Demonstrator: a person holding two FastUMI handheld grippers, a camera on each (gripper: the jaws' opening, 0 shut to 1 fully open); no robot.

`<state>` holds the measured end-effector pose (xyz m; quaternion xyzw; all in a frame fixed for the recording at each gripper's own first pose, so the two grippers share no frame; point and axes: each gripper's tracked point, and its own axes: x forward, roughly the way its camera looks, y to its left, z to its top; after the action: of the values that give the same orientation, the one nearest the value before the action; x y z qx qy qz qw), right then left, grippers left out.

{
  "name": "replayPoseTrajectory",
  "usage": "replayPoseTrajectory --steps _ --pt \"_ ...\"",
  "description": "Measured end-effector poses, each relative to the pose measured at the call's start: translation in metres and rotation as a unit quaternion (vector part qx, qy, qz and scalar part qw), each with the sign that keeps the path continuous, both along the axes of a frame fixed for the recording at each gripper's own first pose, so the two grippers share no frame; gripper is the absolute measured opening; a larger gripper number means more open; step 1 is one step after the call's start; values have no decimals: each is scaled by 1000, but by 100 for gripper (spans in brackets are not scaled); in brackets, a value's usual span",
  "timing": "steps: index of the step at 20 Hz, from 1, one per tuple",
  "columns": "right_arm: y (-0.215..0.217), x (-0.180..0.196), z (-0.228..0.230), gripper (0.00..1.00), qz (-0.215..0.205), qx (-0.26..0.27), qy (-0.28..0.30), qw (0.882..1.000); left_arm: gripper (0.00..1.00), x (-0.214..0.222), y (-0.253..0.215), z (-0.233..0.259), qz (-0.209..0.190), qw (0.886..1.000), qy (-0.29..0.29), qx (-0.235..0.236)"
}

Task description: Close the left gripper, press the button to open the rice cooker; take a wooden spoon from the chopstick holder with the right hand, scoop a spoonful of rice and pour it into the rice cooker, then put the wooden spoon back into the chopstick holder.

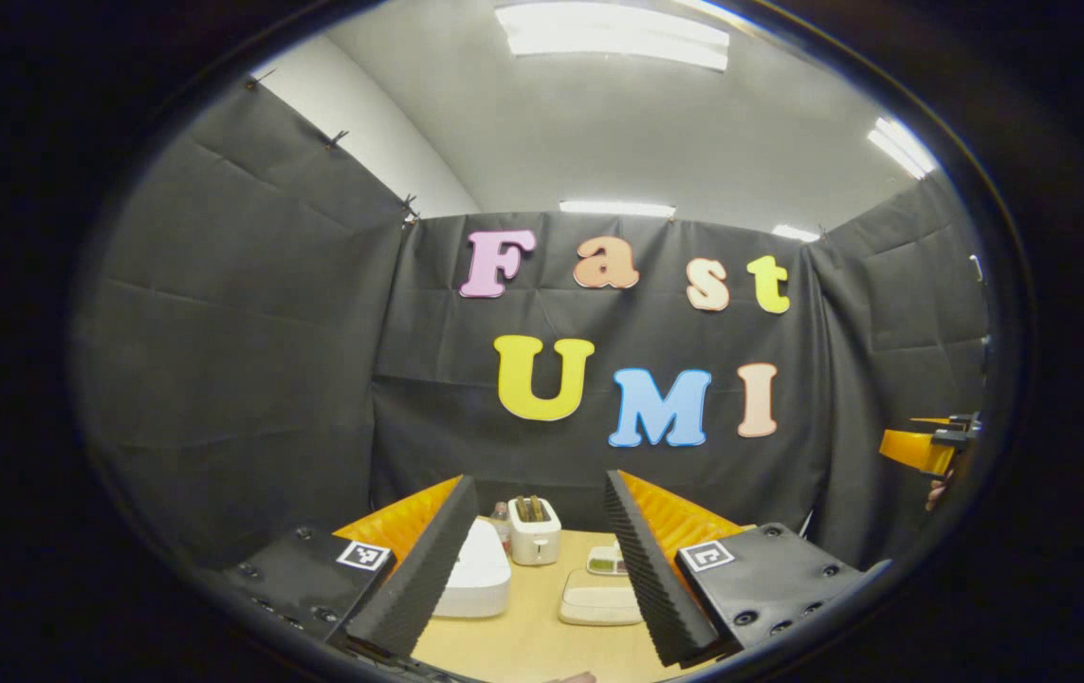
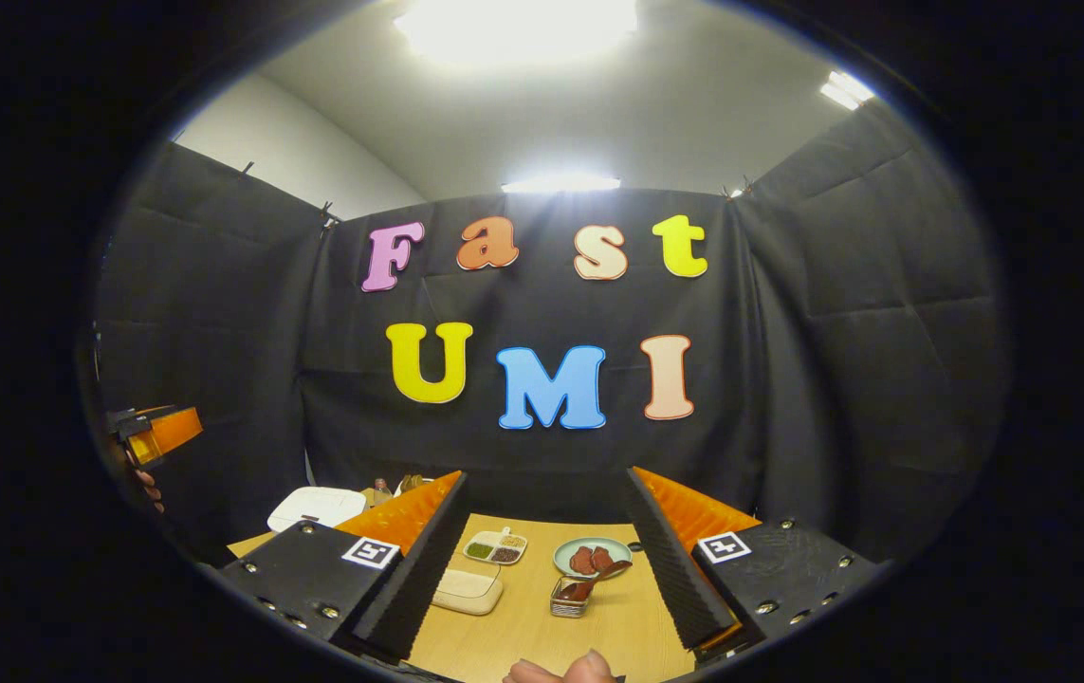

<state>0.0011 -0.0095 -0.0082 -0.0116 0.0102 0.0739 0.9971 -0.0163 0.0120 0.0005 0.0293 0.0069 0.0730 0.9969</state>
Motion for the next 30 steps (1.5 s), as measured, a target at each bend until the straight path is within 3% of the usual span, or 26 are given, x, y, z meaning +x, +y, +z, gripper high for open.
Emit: replayPoseTrajectory --steps 6,9,10,12,13,20,23,25,26,30 --pt "-10 11 -12 98 25 24 8 999 90 -3 1 0 17 1000 9 25" --pt "-12 14 -18 98 24 43 19 999 90 -5 1 -5 18 1000 14 16" --pt "-9 15 -14 99 25 49 15 998 100 -4 0 -5 14 1000 15 13" --pt "-6 19 -13 98 17 48 9 999 95 1 5 -6 12 1000 15 11" --pt "-2 23 -12 98 12 44 7 999 90 5 8 -8 10 1000 14 8" --pt "75 41 -13 98 -12 16 10 1000 89 26 53 -24 35 999 30 2" --pt "106 43 -17 98 -26 6 12 1000 77 37 68 -38 47 998 46 -4" --pt "124 44 -19 98 -32 0 15 999 60 39 75 -51 50 996 70 -6" --pt "135 45 -20 98 -31 -8 14 999 41 42 80 -56 54 996 77 -6" --pt "157 49 -30 99 -32 -50 29 998 27 47 94 -81 88 989 121 -12"
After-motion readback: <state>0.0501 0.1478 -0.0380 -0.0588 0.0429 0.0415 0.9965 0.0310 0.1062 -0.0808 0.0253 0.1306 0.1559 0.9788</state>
